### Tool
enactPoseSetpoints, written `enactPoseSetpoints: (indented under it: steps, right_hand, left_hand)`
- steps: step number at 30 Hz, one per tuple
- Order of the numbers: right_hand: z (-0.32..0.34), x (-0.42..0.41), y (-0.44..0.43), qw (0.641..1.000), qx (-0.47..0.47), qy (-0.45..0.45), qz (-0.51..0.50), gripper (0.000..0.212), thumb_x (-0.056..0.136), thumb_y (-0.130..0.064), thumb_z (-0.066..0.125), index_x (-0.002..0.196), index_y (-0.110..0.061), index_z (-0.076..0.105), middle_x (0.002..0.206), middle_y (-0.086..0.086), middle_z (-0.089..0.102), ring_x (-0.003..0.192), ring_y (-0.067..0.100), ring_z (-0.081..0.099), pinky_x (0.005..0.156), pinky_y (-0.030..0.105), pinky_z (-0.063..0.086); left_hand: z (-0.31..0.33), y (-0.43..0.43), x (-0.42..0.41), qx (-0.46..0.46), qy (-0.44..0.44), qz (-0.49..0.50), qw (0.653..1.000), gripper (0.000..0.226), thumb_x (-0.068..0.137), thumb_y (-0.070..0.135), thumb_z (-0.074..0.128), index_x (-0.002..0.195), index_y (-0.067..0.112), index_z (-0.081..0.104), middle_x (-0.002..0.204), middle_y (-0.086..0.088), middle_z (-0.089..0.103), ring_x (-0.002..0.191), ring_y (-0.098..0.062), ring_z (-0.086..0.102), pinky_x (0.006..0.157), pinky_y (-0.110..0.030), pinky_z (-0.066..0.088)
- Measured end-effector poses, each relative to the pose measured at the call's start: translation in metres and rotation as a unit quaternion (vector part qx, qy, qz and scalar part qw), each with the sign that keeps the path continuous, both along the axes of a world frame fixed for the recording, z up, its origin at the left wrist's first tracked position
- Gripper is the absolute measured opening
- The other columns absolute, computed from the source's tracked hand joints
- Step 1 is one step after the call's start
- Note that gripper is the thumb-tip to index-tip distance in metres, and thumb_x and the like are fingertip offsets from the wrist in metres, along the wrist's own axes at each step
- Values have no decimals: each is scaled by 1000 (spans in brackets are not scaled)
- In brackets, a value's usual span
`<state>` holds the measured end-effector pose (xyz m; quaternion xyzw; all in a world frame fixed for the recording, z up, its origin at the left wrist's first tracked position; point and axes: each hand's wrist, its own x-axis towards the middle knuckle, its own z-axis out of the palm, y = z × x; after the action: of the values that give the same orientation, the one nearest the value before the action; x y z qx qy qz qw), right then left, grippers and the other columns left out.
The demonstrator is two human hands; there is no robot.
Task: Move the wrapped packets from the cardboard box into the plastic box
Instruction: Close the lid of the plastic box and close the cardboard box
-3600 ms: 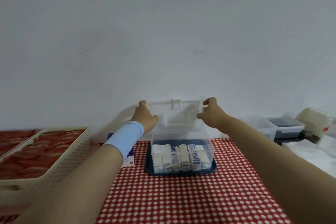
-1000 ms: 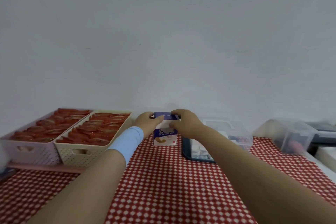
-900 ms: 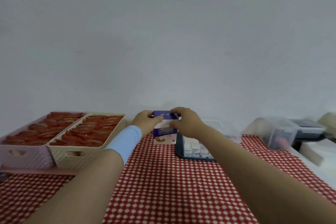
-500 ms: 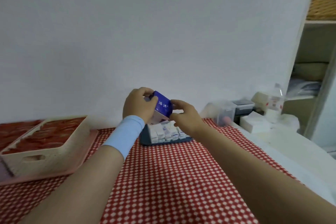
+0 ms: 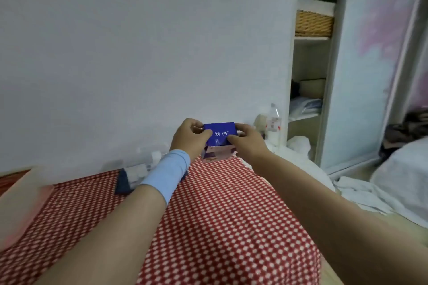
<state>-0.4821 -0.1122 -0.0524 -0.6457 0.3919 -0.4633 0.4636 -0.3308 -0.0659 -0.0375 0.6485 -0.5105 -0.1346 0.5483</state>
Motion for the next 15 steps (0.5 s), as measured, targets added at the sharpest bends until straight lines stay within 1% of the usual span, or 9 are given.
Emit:
enactPoseSetpoints:
  steps: [2, 4, 7, 10, 12, 15]
  right_hand:
    - [-6, -49, -6, 998, -9, 20, -50, 40, 96, -11, 56, 136, -16, 52, 118, 7, 66, 87, 11, 66, 56, 18, 47]
    - [-14, -88, -10, 995, -7, 30, -93, 38, 96, -11, 56, 133, -17, 54, 117, 7, 66, 88, 11, 65, 57, 17, 47]
    - [-31, -156, -11, 986, 12, 53, -160, 36, 93, -14, 58, 129, -18, 55, 110, 3, 68, 83, 8, 65, 57, 19, 46]
    - [-56, -223, -10, 970, 48, 57, -232, 34, 90, -15, 58, 124, -17, 56, 103, 1, 68, 80, 11, 66, 57, 22, 48]
    - [-78, -261, -7, 957, 74, 61, -273, 31, 90, -14, 57, 121, -17, 56, 99, 2, 68, 76, 12, 65, 53, 22, 45]
    - [-121, -310, -5, 940, 120, 83, -309, 29, 88, -16, 56, 117, -16, 56, 97, 4, 69, 76, 17, 66, 55, 26, 47]
  left_hand:
    - [-6, -18, -46, 25, -12, -43, 999, 26, 90, 26, 67, 111, 18, 52, 108, -2, 61, 101, -19, 63, 84, -36, 59]
    - [-14, -30, -85, 43, -7, -75, 996, 28, 89, 26, 68, 109, 20, 51, 106, 0, 60, 100, -21, 63, 88, -39, 58]
    - [-31, -47, -151, 79, 3, -131, 988, 30, 84, 30, 67, 108, 23, 51, 107, 2, 62, 98, -23, 66, 91, -43, 56]
    - [-59, -62, -217, 120, -12, -195, 973, 28, 82, 32, 65, 105, 24, 51, 104, 3, 63, 96, -22, 65, 89, -44, 57]
    - [-83, -69, -257, 147, -24, -229, 962, 27, 83, 30, 65, 105, 23, 52, 106, 0, 64, 96, -23, 65, 89, -42, 57]
    - [-125, -77, -311, 191, -51, -269, 943, 24, 87, 25, 64, 107, 20, 51, 108, -2, 64, 97, -25, 66, 85, -35, 55]
